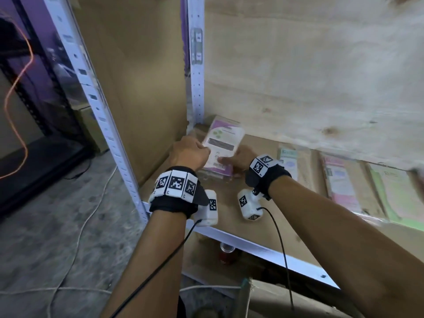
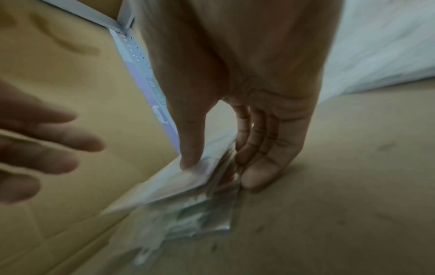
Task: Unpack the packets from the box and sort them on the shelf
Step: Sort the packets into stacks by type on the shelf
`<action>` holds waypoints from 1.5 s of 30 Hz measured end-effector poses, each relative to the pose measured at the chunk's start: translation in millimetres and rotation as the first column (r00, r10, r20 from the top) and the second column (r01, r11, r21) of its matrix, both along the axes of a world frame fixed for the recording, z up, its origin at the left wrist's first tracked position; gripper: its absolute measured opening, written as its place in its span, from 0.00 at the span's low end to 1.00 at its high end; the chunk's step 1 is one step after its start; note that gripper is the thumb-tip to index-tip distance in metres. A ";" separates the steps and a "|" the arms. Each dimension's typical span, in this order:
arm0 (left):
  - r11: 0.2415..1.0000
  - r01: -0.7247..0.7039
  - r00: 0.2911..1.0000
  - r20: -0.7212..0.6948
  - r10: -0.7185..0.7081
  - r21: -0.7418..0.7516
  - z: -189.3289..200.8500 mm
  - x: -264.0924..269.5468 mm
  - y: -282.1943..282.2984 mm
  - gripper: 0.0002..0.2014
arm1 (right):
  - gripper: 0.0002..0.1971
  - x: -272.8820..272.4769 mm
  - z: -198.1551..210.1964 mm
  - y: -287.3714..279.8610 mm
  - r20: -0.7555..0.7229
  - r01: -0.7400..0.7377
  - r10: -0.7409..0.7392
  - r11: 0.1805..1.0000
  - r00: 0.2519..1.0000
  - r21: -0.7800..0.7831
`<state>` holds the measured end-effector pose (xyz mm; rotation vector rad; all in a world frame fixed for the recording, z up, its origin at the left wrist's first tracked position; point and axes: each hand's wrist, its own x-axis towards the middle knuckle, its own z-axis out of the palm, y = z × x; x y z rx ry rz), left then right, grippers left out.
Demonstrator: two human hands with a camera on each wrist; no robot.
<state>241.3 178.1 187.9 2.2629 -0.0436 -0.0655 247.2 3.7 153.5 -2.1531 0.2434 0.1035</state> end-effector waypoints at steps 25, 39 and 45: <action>0.403 -0.016 0.920 -0.172 -0.351 -0.915 9.1 -46.5 -94.9 0.09 | 0.20 -171.3 49.5 -107.4 0.367 -0.071 0.338 0.812 0.867 -0.579; 0.421 0.385 0.797 0.066 -0.600 -0.822 -6.7 -94.5 -154.5 0.11 | 0.12 -251.2 11.7 -202.0 0.197 0.055 -0.126 0.942 0.972 0.331; 0.598 0.332 0.920 0.111 -0.376 -0.729 -20.2 -78.2 -158.9 0.25 | 0.11 -271.1 13.4 -214.2 0.226 0.011 -0.064 0.974 0.972 0.228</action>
